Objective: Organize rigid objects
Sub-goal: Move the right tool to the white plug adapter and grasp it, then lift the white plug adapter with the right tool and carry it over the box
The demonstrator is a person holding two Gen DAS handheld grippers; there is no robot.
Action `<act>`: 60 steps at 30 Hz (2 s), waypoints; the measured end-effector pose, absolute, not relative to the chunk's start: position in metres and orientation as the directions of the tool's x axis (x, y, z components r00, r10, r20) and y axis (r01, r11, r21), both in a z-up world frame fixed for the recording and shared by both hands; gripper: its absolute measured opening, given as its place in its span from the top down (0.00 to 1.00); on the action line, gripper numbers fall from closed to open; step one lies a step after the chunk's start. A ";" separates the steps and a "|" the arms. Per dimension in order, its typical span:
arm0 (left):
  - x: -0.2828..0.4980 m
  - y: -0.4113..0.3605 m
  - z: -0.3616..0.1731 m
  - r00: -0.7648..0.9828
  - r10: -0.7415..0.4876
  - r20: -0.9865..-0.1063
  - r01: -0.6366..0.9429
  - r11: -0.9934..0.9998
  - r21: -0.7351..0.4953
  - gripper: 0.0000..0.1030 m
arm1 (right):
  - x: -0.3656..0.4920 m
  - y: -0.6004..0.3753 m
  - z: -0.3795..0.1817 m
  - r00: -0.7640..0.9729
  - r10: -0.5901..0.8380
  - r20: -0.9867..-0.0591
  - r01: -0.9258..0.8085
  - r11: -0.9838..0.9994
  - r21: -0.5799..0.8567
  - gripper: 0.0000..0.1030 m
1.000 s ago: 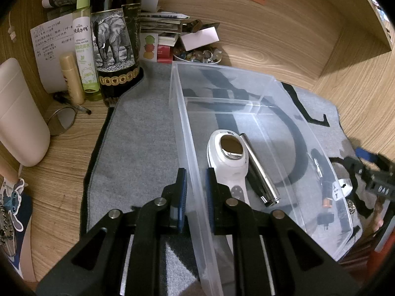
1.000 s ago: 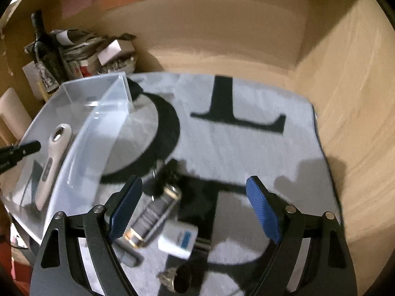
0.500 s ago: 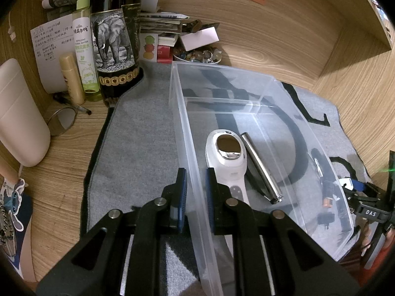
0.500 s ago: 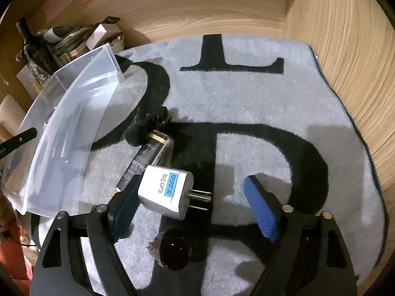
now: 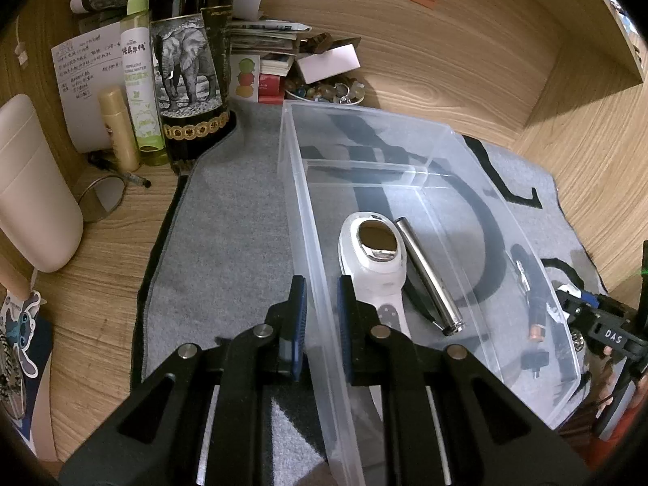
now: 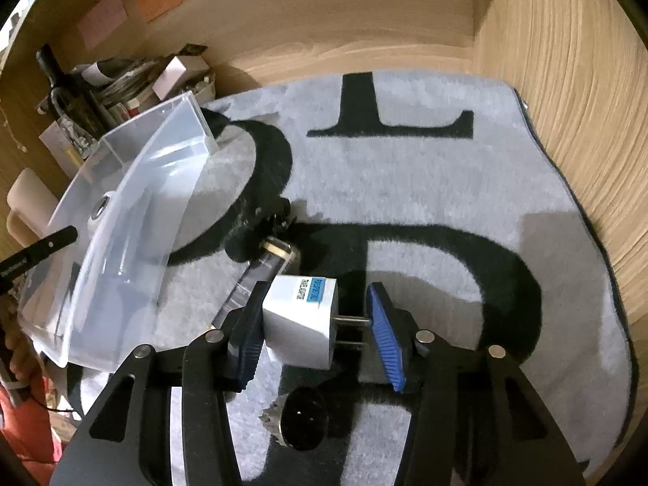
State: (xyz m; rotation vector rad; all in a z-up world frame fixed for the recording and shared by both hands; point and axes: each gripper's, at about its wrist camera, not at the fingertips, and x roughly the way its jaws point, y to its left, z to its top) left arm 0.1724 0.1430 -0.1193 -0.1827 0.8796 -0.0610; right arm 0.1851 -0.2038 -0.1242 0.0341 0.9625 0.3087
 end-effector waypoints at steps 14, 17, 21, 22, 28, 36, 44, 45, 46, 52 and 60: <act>0.173 0.143 -0.120 0.637 -0.128 -0.760 -0.022 0.983 -0.184 0.87 | 0.189 -0.186 -0.086 0.619 0.304 -0.724 -0.296 0.945 0.143 0.56; 0.172 0.142 -0.120 0.637 -0.128 -0.760 -0.022 0.983 -0.184 0.87 | 0.190 -0.174 -0.075 0.632 0.325 -0.704 -0.330 0.934 0.134 0.56; 0.172 0.143 -0.120 0.637 -0.131 -0.760 -0.024 0.981 -0.190 0.87 | 0.190 -0.156 -0.063 0.638 0.364 -0.679 -0.386 0.914 0.128 0.56; 0.172 0.143 -0.120 0.637 -0.131 -0.760 -0.025 0.981 -0.191 0.87 | 0.190 -0.152 -0.062 0.637 0.371 -0.676 -0.396 0.910 0.126 0.56; 0.172 0.144 -0.120 0.637 -0.132 -0.760 -0.029 0.980 -0.195 0.87 | 0.190 -0.123 -0.053 0.625 0.429 -0.652 -0.470 0.874 0.125 0.56; 0.172 0.146 -0.121 0.638 -0.133 -0.759 -0.032 0.980 -0.198 0.87 | 0.192 -0.084 -0.055 0.579 0.482 -0.658 -0.556 0.824 0.114 0.56; 0.172 0.146 -0.121 0.639 -0.130 -0.758 -0.031 0.981 -0.194 0.87 | 0.197 -0.055 -0.070 0.514 0.496 -0.699 -0.606 0.787 0.113 0.56; 0.172 0.146 -0.121 0.639 -0.130 -0.758 -0.030 0.981 -0.193 0.87 | 0.198 -0.051 -0.073 0.502 0.498 -0.708 -0.612 0.782 0.116 0.56; 0.172 0.145 -0.121 0.639 -0.129 -0.758 -0.030 0.981 -0.192 0.87 | 0.198 -0.048 -0.076 0.490 0.498 -0.715 -0.619 0.777 0.117 0.56; 0.171 0.144 -0.121 0.640 -0.125 -0.758 -0.025 0.983 -0.183 0.87 | 0.196 -0.026 -0.093 0.434 0.460 -0.775 -0.662 0.746 0.072 0.56; 0.171 0.145 -0.121 0.641 -0.125 -0.757 -0.023 0.983 -0.182 0.87 | 0.198 -0.012 -0.102 0.386 0.418 -0.822 -0.695 0.718 0.038 0.56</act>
